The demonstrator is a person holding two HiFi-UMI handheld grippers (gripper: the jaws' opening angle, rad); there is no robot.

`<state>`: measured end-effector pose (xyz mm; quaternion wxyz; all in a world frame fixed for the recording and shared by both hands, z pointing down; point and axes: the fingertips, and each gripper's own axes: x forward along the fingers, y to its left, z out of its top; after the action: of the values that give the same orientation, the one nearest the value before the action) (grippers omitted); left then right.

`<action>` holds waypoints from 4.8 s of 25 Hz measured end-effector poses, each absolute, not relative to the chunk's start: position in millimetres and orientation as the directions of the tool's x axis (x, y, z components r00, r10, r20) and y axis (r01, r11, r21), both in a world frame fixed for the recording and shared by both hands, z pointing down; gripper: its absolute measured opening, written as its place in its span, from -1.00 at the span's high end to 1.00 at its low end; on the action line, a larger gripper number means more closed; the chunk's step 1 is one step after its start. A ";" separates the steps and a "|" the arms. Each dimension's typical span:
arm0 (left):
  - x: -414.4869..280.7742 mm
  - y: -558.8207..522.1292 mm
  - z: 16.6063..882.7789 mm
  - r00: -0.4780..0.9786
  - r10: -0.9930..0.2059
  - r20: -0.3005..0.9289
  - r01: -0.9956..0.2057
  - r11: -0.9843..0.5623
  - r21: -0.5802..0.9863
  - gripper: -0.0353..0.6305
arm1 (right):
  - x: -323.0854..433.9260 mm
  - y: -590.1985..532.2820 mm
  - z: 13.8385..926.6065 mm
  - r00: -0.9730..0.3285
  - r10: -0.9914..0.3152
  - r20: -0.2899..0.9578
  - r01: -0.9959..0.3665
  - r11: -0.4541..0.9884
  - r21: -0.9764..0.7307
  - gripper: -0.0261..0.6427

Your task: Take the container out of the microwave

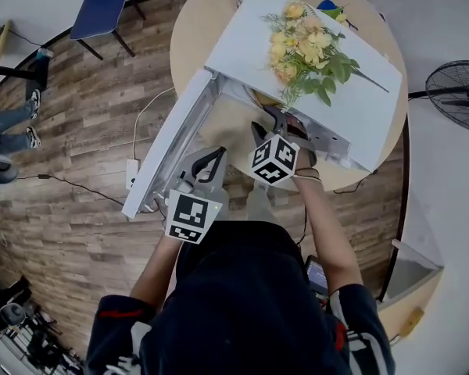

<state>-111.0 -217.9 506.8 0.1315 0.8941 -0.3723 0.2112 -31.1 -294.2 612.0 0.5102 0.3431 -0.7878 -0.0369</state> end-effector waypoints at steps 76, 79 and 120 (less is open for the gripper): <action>-133.2 -212.3 456.8 0.569 -0.729 0.380 -0.775 -0.630 -0.048 0.85 | -63.7 -208.3 584.4 -0.284 -0.383 0.879 -0.241 0.916 0.321 0.88; -130.8 -214.6 452.4 0.571 -0.733 0.370 -0.774 -0.631 -0.058 0.85 | -62.4 -202.8 572.0 -0.293 -0.389 0.873 -0.234 0.915 0.329 0.88; -94.0 -204.3 412.1 0.628 -0.737 0.251 -0.739 -0.666 -0.105 0.85 | -30.2 -142.2 539.4 -0.255 -0.312 0.915 -0.228 0.939 0.257 0.89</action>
<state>-94.0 -204.3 412.1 0.0038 0.9022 -0.4089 0.1372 -30.2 -142.2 539.4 0.5859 0.1705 -0.7914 -0.0360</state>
